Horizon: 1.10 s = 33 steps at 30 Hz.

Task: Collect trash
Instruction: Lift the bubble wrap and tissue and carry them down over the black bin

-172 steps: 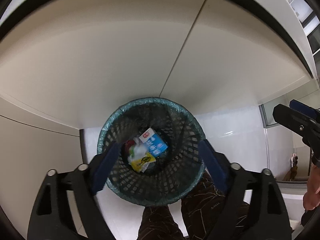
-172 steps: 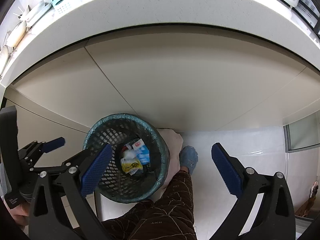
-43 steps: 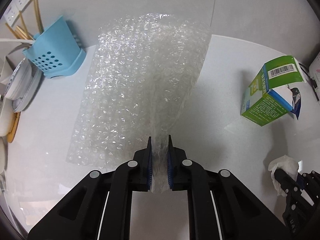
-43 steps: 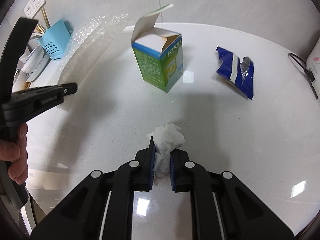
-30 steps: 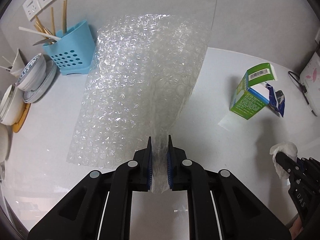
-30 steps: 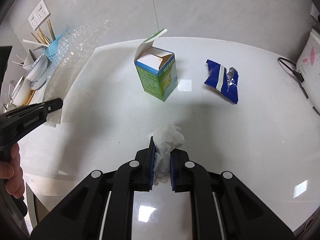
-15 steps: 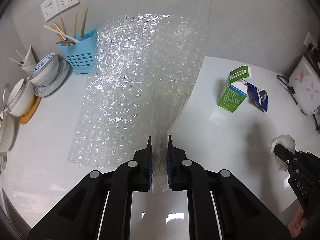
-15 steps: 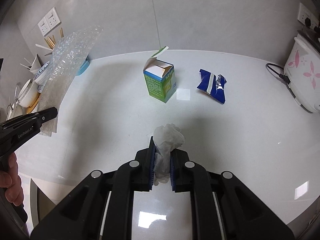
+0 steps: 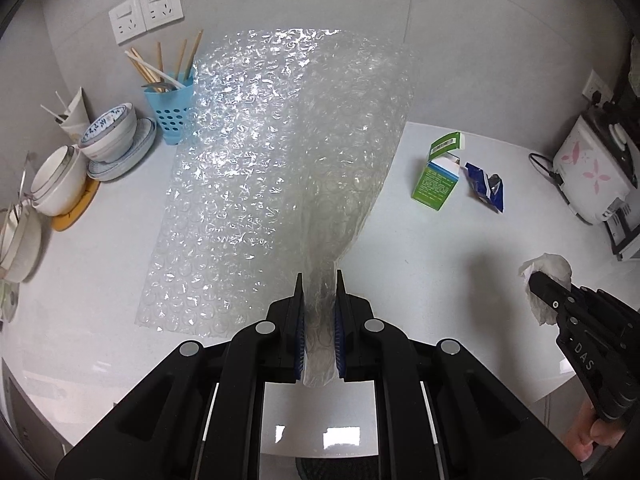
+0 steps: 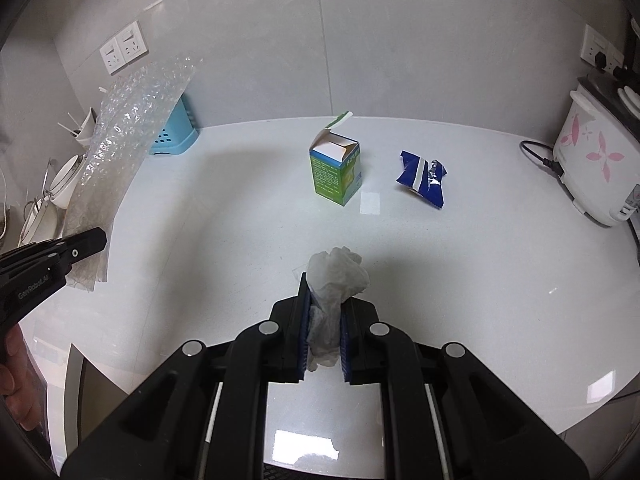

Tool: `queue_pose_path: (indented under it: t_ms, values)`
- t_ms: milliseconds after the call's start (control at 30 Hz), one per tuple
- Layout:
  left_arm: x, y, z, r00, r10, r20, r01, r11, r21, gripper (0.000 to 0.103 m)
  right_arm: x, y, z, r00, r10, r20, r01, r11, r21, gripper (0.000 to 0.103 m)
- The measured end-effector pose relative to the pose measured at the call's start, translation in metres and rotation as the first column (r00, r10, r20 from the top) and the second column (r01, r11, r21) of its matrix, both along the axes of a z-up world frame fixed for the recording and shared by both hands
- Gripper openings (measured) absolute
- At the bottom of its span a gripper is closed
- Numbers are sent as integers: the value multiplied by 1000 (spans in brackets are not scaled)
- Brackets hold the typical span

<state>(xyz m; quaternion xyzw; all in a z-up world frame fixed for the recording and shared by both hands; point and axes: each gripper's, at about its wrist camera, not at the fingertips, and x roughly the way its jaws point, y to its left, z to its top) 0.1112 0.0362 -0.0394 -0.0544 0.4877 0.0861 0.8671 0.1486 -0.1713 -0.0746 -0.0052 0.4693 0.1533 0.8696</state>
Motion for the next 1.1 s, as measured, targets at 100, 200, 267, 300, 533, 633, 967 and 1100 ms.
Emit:
queue_pose_path:
  t_ms: [100, 200, 267, 300, 533, 633, 967, 1100]
  values:
    - [-13, -2, 7, 1000, -15, 17, 15, 1000, -8, 11, -9, 1, 5, 1000, 0, 9, 0, 1000, 1, 11]
    - [-26, -3, 11, 999, -21, 26, 21, 1000, -16, 11, -19, 1, 11, 1000, 0, 22, 0, 1000, 3, 11]
    - [-34, -3, 13, 999, -26, 33, 26, 999, -18, 11, -27, 1, 15, 999, -2, 36, 2, 1000, -3, 11]
    - [-39, -3, 13, 999, -27, 37, 28, 999, -22, 11, -31, 2, 16, 999, -1, 42, 1, 1000, -4, 11]
    - [-67, -5, 15, 998, -45, 47, 46, 999, -25, 11, -54, 2, 23, 999, -1, 53, 1, 1000, 9, 11]
    - [-76, -6, 15, 997, -52, 50, 53, 998, -18, 11, -63, 2, 24, 999, 1, 54, -2, 1000, 8, 11]
    - [-118, -12, 13, 996, -79, 49, 80, 996, -35, 11, -94, 0, 28, 998, 12, 67, -12, 1000, 6, 11]
    - [-137, -15, 9, 995, -93, 39, 95, 994, -50, 11, -107, 0, 30, 997, 21, 70, -21, 1000, 5, 11]
